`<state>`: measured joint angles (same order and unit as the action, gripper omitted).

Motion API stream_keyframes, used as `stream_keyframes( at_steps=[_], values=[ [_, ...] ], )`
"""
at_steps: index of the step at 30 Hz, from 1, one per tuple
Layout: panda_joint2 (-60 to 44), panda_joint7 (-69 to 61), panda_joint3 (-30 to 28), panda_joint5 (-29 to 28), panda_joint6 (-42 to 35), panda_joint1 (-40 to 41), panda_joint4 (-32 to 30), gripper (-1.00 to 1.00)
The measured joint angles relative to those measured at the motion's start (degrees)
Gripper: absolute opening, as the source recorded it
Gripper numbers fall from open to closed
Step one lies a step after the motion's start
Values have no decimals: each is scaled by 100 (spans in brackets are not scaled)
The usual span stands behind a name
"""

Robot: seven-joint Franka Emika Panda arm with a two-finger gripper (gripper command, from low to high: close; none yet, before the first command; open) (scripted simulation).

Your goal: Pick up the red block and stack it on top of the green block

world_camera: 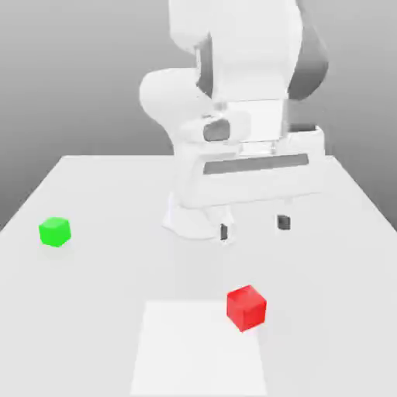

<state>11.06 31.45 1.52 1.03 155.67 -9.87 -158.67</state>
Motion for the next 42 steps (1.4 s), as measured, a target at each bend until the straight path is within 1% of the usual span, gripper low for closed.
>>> stream_keyframes(
  at_steps=[2,3,9,10,17,24,28,42],
  values=[
    [-528,-162,60,-38,354,-94,-356,0],
    [-778,-191,80,-66,542,-124,-431,0],
    [-2066,-74,9,-298,1619,-165,-358,0],
    [-2240,-59,-26,-317,1769,-196,-334,-100],
    [-2268,-37,-24,-344,1789,-192,-330,-100],
    [-968,-209,68,-101,675,-155,-515,-100],
    [-628,315,-409,-342,395,741,-535,-100],
    [39,2577,-2517,-1346,-152,4135,-544,-100]
  ],
)
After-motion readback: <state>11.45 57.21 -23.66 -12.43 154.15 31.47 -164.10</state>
